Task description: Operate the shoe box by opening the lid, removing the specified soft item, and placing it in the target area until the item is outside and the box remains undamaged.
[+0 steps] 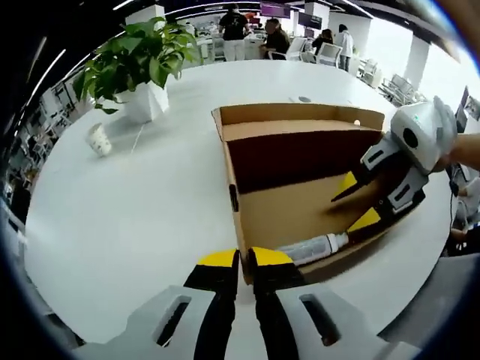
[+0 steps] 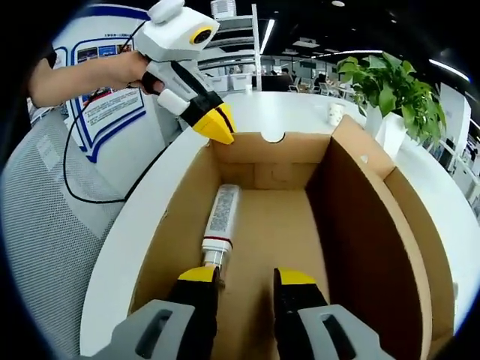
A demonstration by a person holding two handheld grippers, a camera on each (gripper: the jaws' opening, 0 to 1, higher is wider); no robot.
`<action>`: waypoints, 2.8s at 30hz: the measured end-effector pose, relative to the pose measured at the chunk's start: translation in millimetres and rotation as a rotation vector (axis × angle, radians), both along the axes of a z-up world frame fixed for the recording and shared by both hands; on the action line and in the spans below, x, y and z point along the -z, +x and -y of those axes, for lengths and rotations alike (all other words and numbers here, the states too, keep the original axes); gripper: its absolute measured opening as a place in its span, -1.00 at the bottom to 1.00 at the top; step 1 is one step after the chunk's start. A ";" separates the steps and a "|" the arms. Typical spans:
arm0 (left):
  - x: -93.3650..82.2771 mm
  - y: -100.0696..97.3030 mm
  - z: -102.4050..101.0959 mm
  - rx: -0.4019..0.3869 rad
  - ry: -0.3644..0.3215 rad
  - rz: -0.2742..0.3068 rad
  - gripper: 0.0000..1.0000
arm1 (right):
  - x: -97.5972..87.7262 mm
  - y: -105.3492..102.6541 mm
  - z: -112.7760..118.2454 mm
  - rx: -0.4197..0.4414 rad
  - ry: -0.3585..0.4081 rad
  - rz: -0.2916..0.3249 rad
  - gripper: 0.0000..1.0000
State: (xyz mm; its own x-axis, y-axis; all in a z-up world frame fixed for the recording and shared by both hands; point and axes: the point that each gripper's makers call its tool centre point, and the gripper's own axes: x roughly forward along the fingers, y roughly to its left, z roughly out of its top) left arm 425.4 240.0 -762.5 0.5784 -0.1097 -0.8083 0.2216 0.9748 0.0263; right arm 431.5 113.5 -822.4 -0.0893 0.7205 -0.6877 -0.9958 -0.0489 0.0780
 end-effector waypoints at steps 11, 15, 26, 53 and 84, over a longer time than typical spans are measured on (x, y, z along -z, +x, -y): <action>-13.1 19.7 33.0 0.351 0.065 -0.029 -0.68 | -3.4 0.6 5.9 -0.004 -0.003 -0.007 -0.43; -5.1 17.9 47.0 0.476 0.072 -0.074 -0.60 | -2.6 -1.1 6.0 -0.017 -0.005 -0.003 -0.40; 13.7 22.0 66.2 0.736 0.132 -0.171 -0.48 | 1.1 -2.9 6.5 -0.032 -0.016 0.009 -0.37; 61.6 2.6 82.0 1.115 0.121 -0.316 -0.46 | 10.0 6.0 3.1 -0.005 -0.028 0.049 -0.41; 61.4 2.9 85.8 1.163 0.095 -0.339 -0.36 | 13.3 7.9 1.8 -0.017 -0.033 0.040 -0.38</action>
State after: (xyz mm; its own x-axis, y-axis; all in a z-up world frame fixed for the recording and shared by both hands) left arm 428.4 154.2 -823.9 -0.0686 -0.3546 -0.9325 0.9720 0.1868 -0.1425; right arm 439.4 111.7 -835.8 -0.0733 0.6959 -0.7144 -0.9971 -0.0643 0.0397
